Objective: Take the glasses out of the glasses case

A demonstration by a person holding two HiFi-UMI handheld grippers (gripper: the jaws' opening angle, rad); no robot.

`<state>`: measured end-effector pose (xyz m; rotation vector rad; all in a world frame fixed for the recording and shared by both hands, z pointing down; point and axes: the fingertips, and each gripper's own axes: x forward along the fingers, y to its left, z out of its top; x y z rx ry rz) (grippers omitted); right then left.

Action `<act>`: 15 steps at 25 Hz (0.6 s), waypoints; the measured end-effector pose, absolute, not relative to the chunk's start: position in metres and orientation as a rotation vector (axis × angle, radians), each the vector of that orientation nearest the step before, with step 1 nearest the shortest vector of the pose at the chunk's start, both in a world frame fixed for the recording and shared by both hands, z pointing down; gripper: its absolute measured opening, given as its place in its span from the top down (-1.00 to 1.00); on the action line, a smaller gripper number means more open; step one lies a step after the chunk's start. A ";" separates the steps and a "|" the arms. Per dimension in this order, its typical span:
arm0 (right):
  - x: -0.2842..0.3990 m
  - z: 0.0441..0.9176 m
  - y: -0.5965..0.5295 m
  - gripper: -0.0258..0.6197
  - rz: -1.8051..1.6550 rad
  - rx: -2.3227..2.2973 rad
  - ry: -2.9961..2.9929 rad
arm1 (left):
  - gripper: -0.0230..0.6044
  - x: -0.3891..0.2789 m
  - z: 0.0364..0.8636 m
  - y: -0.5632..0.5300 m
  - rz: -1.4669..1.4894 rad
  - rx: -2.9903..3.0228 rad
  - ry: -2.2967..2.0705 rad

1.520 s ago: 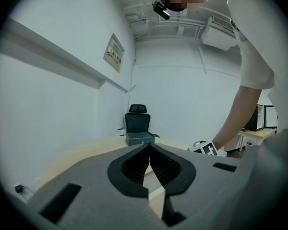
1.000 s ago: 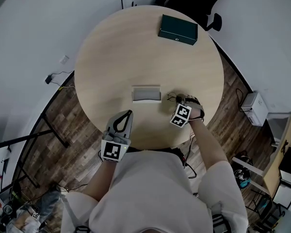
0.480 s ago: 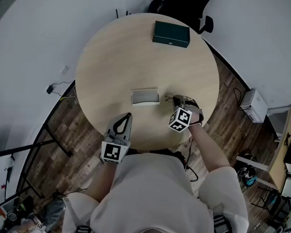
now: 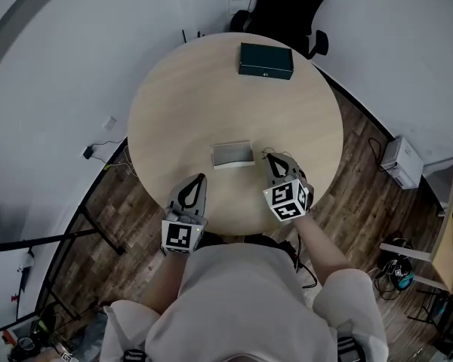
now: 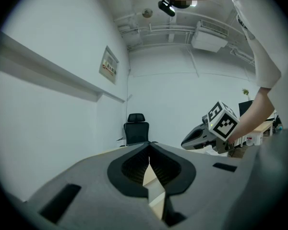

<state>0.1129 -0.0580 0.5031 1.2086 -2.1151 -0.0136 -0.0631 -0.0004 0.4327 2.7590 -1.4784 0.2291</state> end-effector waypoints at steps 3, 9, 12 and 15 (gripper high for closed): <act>0.104 0.473 -0.048 0.88 0.055 1.321 -2.225 | 0.90 -0.068 0.423 -0.001 0.210 2.757 -1.510; 0.094 0.420 -0.020 0.88 0.150 1.523 -2.422 | 0.90 -0.071 0.407 0.004 0.216 2.763 -1.569; 0.093 0.406 -0.003 0.88 0.215 1.586 -2.496 | 0.90 -0.074 0.396 0.006 0.196 2.729 -1.617; 0.092 0.398 0.007 0.88 0.217 1.619 -2.526 | 0.90 -0.077 0.387 0.009 0.174 2.704 -1.644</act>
